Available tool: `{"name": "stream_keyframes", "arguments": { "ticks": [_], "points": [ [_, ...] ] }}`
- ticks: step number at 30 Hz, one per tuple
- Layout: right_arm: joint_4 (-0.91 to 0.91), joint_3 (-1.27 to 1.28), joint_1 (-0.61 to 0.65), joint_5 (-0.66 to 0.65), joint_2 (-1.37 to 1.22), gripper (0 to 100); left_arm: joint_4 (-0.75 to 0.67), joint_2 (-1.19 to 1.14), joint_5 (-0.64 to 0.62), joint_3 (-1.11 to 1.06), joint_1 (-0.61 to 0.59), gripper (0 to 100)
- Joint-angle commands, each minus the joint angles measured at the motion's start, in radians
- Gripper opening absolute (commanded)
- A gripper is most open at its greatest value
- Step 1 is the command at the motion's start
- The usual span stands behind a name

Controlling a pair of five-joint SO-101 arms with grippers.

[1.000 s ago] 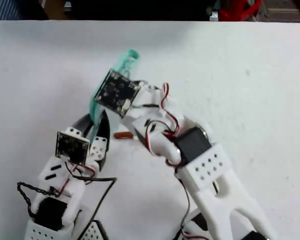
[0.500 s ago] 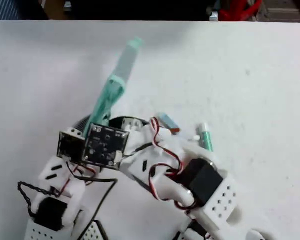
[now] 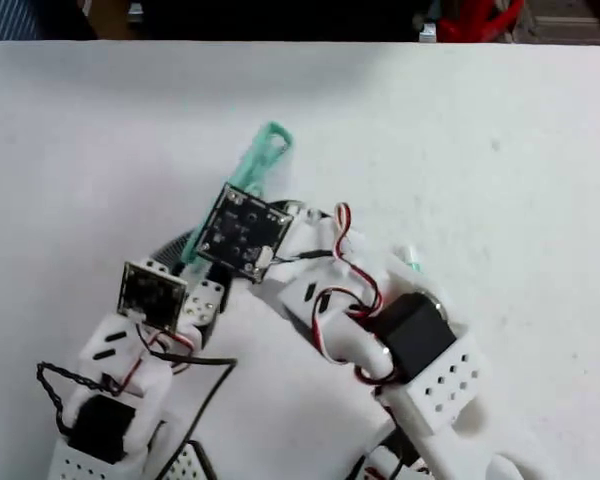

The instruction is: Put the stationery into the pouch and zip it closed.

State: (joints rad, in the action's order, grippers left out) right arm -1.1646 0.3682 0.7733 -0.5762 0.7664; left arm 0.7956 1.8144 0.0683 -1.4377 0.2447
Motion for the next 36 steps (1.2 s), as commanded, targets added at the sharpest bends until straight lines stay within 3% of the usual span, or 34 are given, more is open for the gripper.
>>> {"name": "stream_keyframes", "arguments": {
  "ticks": [1, 8, 12, 19, 27, 36],
  "points": [
    [0.031, -0.015, -0.004, 0.021, 0.004, 2.0, -0.025, 0.008, -0.071, 0.052, 0.015, 18],
    [0.038, -0.015, -0.004, 0.049, -0.084, 2.0, -0.086, 0.008, -0.052, 0.031, 0.024, 17],
    [0.042, -0.017, -0.004, 0.052, -0.096, 2.0, -0.087, 0.008, -0.035, 0.031, 0.022, 1],
    [0.044, -0.023, 0.002, 0.052, -0.097, 2.0, -0.08, 0.008, 0.032, 0.029, 0.022, 2],
    [-0.228, -0.104, 0.2, 0.051, -0.033, 2.0, -0.06, 0.008, 0.032, 0.034, 0.015, 2],
    [-0.274, -0.098, 0.286, 0.054, 0.001, 2.0, -0.057, 0.008, 0.032, 0.035, 0.015, 2]
  ]
}}
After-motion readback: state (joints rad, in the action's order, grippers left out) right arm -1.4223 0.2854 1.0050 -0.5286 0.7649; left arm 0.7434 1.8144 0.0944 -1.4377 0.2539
